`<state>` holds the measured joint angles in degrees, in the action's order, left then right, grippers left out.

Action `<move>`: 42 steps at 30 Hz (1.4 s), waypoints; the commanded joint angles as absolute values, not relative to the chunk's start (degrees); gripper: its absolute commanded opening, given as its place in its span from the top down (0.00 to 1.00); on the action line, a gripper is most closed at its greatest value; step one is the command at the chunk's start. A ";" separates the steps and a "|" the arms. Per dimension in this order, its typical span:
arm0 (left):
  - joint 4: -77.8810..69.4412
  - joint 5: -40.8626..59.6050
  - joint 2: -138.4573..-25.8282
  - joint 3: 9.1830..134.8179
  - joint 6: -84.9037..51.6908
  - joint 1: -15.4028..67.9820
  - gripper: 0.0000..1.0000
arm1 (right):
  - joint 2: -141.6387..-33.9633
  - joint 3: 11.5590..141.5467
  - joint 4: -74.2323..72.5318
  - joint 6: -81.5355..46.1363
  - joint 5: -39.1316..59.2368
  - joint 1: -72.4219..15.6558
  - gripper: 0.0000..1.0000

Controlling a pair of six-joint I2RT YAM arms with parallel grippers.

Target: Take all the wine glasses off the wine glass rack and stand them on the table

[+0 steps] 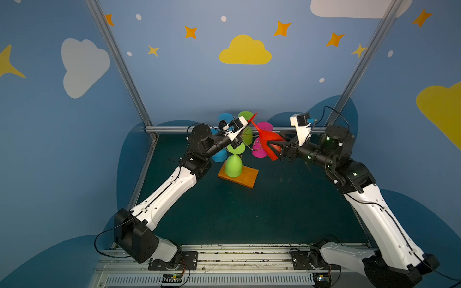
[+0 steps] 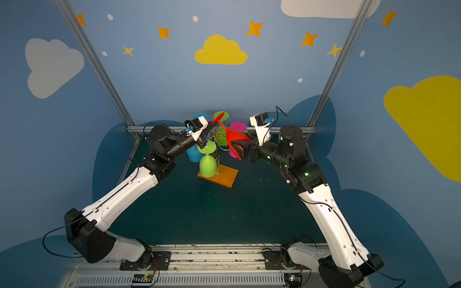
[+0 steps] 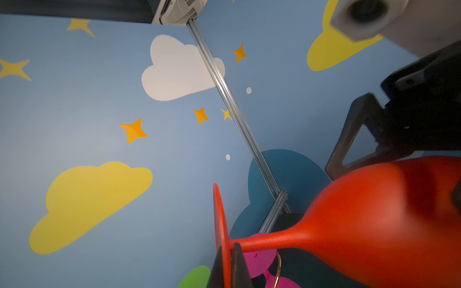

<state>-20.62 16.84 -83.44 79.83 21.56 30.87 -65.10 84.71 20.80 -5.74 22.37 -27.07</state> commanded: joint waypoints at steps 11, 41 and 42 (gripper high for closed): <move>-13.25 22.23 -81.29 81.99 -1.10 25.10 0.97 | -52.58 72.11 6.99 -13.39 24.95 -18.93 0.20; -13.34 24.29 -82.74 82.53 -5.85 24.46 0.67 | -66.45 75.82 3.65 -21.87 28.36 -21.29 1.00; -13.39 23.89 -82.56 82.40 -5.85 24.43 0.49 | -66.27 76.19 4.12 -21.68 27.86 -21.10 1.00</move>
<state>-12.91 24.40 -83.44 81.19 -5.56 24.73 -66.78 73.34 4.32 -21.54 29.10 -21.32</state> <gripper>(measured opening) 0.349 0.061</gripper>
